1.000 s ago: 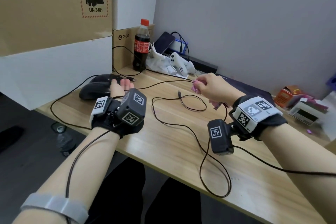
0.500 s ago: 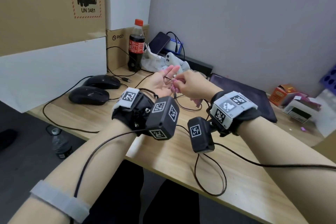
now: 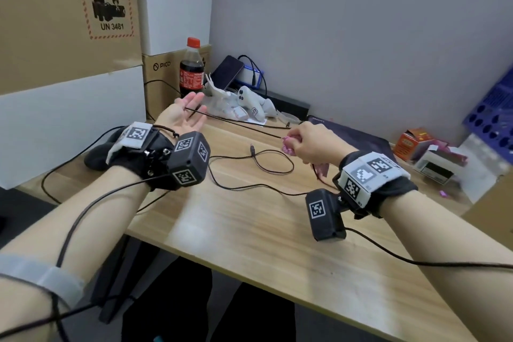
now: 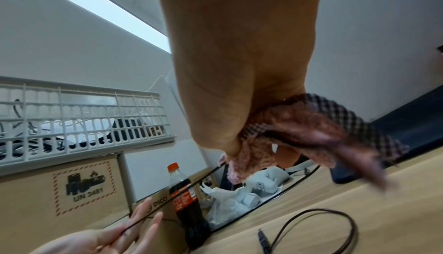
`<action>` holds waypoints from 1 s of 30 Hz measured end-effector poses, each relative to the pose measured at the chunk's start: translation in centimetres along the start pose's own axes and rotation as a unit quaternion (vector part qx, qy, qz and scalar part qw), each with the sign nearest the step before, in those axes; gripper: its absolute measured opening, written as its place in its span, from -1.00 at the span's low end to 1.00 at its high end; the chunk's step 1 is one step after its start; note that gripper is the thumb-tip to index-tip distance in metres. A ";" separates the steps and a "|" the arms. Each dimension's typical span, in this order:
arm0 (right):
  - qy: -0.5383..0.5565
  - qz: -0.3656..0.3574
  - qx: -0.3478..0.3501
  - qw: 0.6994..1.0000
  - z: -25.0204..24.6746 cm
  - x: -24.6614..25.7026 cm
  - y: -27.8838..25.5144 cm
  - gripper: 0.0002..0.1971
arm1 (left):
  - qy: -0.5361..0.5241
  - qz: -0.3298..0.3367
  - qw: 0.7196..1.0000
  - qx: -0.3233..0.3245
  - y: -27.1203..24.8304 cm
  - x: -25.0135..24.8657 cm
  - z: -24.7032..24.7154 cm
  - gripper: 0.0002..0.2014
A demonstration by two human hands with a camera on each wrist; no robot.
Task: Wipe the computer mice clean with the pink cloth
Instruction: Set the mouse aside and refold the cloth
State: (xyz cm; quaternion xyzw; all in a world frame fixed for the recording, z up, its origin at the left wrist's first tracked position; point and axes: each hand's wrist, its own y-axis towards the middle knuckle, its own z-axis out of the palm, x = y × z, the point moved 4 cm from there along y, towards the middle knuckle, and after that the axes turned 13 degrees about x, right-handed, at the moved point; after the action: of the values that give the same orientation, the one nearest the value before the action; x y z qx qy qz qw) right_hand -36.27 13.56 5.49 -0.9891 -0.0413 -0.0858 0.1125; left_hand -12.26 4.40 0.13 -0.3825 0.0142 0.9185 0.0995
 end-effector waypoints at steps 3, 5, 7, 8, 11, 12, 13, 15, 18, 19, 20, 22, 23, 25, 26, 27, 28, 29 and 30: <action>0.038 0.026 -0.013 0.999 -0.4 -1.7 -0.8 -0.75 | 0.004 0.017 1.000 -0.018 0.8 -0.5 -1.5 -0.59; 0.036 0.034 -0.029 0.998 -0.8 -2.3 -1.1 -0.75 | 0.012 0.024 0.999 -0.027 1.1 -0.4 -2.0 -0.56; 0.024 0.042 -0.055 0.997 -1.3 -2.4 -1.2 -0.74 | 0.014 0.023 0.999 -0.022 1.5 0.0 -1.7 -0.51; 0.027 0.045 -0.068 0.996 -1.6 -2.3 -1.2 -0.73 | 0.020 0.015 1.000 -0.008 1.5 0.3 -1.2 -0.48; 0.047 0.040 -0.089 0.994 -2.3 -1.4 -0.7 -0.72 | 0.051 -0.037 0.994 0.093 0.9 1.6 1.8 -0.35; 0.055 0.036 -0.090 0.994 -2.5 -0.8 -0.5 -0.72 | 0.068 -0.052 0.987 0.137 0.4 2.1 3.2 -0.36; 0.060 0.026 -0.092 0.994 -2.7 -0.1 -0.2 -0.73 | 0.087 -0.065 0.977 0.183 -0.2 2.8 4.6 -0.41; 0.056 0.004 -0.093 0.994 -2.9 1.6 0.5 -0.75 | 0.134 -0.085 0.953 0.259 -1.1 4.0 7.4 -0.58; 0.044 -0.019 -0.085 0.995 -2.9 4.1 1.8 -0.79 | 0.187 -0.073 0.935 0.291 -1.4 5.2 10.0 -0.65; 0.040 -0.025 -0.086 0.995 -3.0 4.6 2.2 -0.78 | 0.190 -0.061 0.940 0.277 -1.3 5.2 10.3 -0.64; 0.040 -0.027 -0.087 0.995 -3.0 5.0 2.5 -0.78 | 0.192 -0.050 0.945 0.260 -1.2 5.1 10.2 -0.63; 0.034 -0.031 -0.089 0.995 -2.9 5.4 3.2 -0.78 | 0.194 -0.036 0.951 0.239 -0.8 4.7 9.5 -0.62; 0.031 -0.035 -0.087 0.995 -2.8 5.6 3.5 -0.79 | 0.193 -0.034 0.952 0.236 -0.5 4.4 8.9 -0.62; 0.029 -0.032 -0.074 0.996 -2.6 5.8 3.9 -0.79 | 0.187 -0.032 0.955 0.230 0.1 3.7 7.5 -0.62; 0.028 -0.032 -0.067 0.997 -2.5 5.8 4.0 -0.77 | 0.184 -0.028 0.959 0.215 0.3 3.3 6.7 -0.63; 0.028 -0.032 -0.059 0.997 -2.4 5.7 4.1 -0.75 | 0.182 -0.023 0.964 0.194 0.6 2.8 5.8 -0.64; 0.024 -0.030 -0.052 0.998 -2.2 5.7 4.2 -0.75 | 0.178 -0.019 0.969 0.172 0.8 2.2 4.9 -0.65; 0.017 -0.027 -0.049 0.998 -2.0 5.4 4.2 -0.75 | 0.169 -0.014 0.974 0.152 0.9 1.6 4.0 -0.66; 0.011 -0.024 -0.049 0.998 -1.9 5.0 4.3 -0.75 | 0.162 -0.011 0.978 0.134 1.2 1.0 3.1 -0.65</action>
State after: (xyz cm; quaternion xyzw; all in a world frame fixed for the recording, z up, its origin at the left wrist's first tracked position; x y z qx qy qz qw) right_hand -31.22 9.27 7.24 -0.9911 -0.0593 -0.1017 0.0621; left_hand -15.33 3.75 1.51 -0.5093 0.1492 0.8330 0.1564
